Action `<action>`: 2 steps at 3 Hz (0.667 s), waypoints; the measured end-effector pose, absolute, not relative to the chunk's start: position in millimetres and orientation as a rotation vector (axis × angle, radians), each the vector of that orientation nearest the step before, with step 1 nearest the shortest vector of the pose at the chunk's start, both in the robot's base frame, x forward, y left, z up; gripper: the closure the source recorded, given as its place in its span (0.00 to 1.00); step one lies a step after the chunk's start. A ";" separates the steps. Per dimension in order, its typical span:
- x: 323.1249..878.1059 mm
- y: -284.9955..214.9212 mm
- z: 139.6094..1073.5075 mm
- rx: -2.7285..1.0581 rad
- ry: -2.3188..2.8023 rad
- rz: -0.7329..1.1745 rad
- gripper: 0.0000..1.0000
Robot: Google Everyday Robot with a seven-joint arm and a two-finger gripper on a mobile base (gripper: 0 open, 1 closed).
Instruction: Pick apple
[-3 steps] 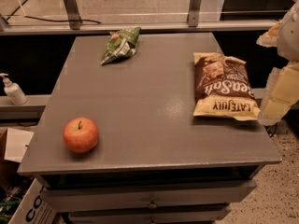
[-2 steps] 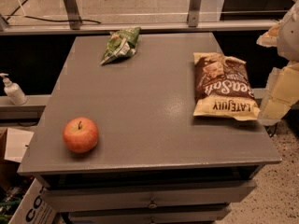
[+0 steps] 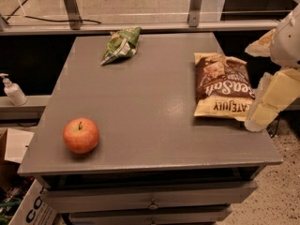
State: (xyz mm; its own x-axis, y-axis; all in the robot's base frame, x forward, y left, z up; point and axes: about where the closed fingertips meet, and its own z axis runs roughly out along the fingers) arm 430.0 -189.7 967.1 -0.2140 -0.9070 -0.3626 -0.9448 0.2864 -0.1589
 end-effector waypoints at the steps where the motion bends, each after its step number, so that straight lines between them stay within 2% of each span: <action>1: 414.0 -163.3 967.6 -1.656 2.124 0.275 0.00; 2: 388.7 -124.2 967.6 -1.658 2.040 0.424 0.00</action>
Offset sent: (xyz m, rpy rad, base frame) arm -0.0692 0.1015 -0.0077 0.3180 0.0903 0.1569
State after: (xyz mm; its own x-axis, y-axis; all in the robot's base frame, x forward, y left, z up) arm 388.7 -124.2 967.6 -0.1557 -0.8271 -0.5401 -0.9738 0.2202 -0.0563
